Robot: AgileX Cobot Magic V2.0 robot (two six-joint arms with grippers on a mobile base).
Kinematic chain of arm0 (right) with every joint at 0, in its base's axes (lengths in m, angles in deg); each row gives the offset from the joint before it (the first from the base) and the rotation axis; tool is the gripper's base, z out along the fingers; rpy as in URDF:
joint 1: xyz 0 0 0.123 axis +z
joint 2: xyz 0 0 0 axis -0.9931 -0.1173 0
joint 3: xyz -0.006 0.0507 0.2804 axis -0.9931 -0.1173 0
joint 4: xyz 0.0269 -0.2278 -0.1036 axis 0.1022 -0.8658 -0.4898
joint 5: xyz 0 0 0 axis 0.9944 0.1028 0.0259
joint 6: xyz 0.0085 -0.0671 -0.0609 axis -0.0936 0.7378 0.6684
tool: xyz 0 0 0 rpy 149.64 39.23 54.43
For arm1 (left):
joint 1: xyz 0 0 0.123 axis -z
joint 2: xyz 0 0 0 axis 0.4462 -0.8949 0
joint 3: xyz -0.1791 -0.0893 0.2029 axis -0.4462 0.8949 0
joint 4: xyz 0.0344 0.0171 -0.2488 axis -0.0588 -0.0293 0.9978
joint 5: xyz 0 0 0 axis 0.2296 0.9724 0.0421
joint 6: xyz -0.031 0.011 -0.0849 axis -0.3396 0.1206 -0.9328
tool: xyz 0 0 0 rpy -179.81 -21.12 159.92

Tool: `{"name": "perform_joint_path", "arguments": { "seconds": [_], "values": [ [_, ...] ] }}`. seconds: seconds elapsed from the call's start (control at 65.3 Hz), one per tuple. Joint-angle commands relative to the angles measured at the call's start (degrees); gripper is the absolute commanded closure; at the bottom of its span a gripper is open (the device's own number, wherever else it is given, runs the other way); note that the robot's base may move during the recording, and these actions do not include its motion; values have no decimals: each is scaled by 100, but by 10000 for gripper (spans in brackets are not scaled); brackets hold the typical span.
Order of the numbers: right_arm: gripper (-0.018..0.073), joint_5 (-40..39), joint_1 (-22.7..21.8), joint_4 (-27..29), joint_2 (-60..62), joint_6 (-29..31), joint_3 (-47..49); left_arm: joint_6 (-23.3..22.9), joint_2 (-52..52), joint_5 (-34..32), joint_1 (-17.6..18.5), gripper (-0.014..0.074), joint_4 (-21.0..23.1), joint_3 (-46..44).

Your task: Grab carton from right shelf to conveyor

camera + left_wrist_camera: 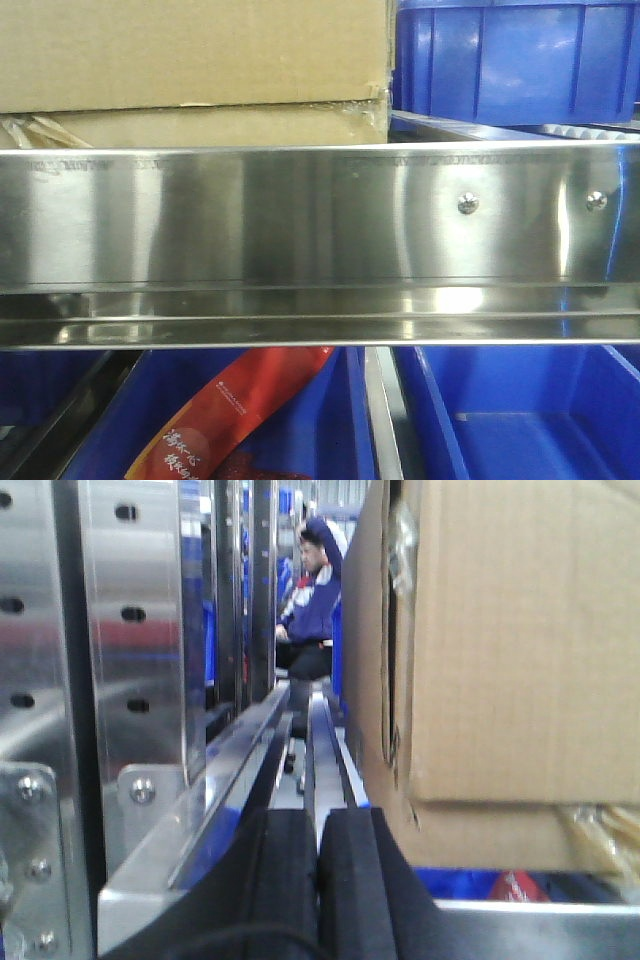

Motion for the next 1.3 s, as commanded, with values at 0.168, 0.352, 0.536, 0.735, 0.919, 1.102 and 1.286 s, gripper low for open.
{"name": "perform_joint_path", "arguments": {
  "seconds": [0.168, 0.352, 0.536, 0.735, 0.919, 1.102, 1.286],
  "values": [
    [619, -421, -25, 234, 22, -23, 20, 15, 19, -597, 31, 607, 128, -111],
    [405, 482, -12, 234, 22, -23, 922, 15, -37, 1089, 31, 536, -126, -1460],
    [43, 626, -12, 234, -196, -23, 1771, 54, -743, 1873, 31, 280, -448, -2906],
    [0, 615, 20, 244, -918, -139, 2597, 54, -1717, 2143, 31, 82, -386, -4162],
    [0, 689, 433, 244, -1899, -217, 3467, 157, -2828, 2592, 98, 54, -275, -5258],
    [0, 1209, 1524, 395, -3179, -217, 4682, 183, -3920, 3399, 925, 54, -264, -6409],
    [0, 1830, 2790, 395, -4477, -217, 6042, 312, -4874, 4124, 1669, 54, -338, -7417]
  ]
}}
